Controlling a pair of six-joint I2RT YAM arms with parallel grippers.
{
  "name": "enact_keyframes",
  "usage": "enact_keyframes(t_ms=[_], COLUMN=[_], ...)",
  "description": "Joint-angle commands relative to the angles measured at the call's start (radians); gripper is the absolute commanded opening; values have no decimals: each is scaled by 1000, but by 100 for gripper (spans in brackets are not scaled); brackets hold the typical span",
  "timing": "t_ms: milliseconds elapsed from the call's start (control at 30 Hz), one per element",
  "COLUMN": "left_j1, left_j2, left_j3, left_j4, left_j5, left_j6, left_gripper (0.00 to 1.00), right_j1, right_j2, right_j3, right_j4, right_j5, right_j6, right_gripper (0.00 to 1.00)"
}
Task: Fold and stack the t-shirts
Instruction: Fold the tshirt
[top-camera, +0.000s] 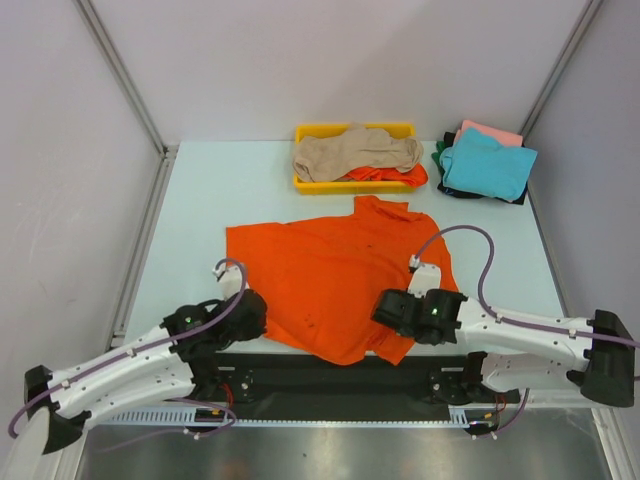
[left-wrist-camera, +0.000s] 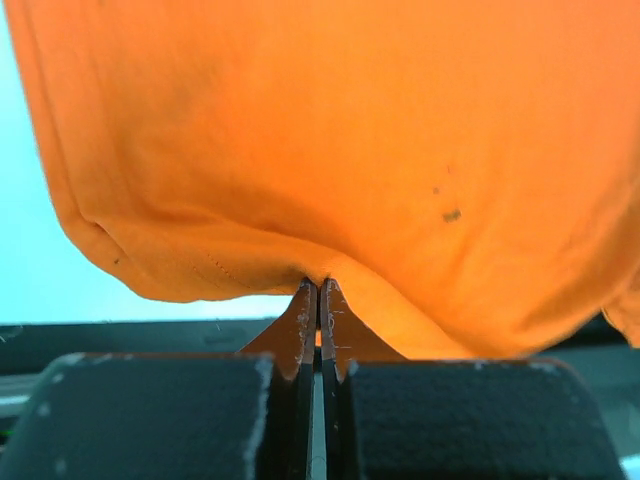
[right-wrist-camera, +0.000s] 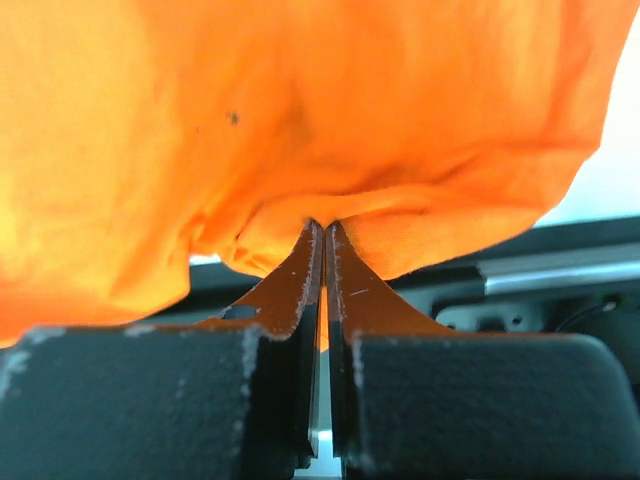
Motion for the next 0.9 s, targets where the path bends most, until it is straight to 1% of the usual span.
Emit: enact_keyframes(t_ms=[0,33,100,133,233,267,333,367,500,633,767,867], left_j1=[84,103,156,172,232,245,293,310,432,521,583,640], left_j2=[24,42,62,73,105,111,129,134,163,211,266,309], left_j3=[43,48,52,54,66,71,85,101,141,169,177,172], left_j4=[76,92,117,126,152,158,166,166,181,197,226,255], left_j5=[27,38,59,73,89,92,104,109,139,175,187,228], left_j6=[128,159,187,199,242,250,279,297,360,411,440,454], left_gripper=[0,0,0,0,0,0,1,0,0,0,0,0], right_j1=[-78,-119,-163,-212,-277,-317,-355,-396,-489,-568,-619,-647], right_j2=[-23,-25,-22,-20,-17,-14,-3,3,29,55,99,142], right_j3=[25,26,29,32,43,46,65,74,111,150,170,184], right_j4=[84,110,130,141,188,199,223,230,271,300,334,360], right_j5=[39,33,21,14,-10,-16,-32,-39,-68,-99,-134,-160], right_j6=[-187,-213,-268,-314,-411,-431,-471,-504,-593,-661,-704,-730], right_gripper=[0,0,0,0,0,0,0,0,0,0,0,0])
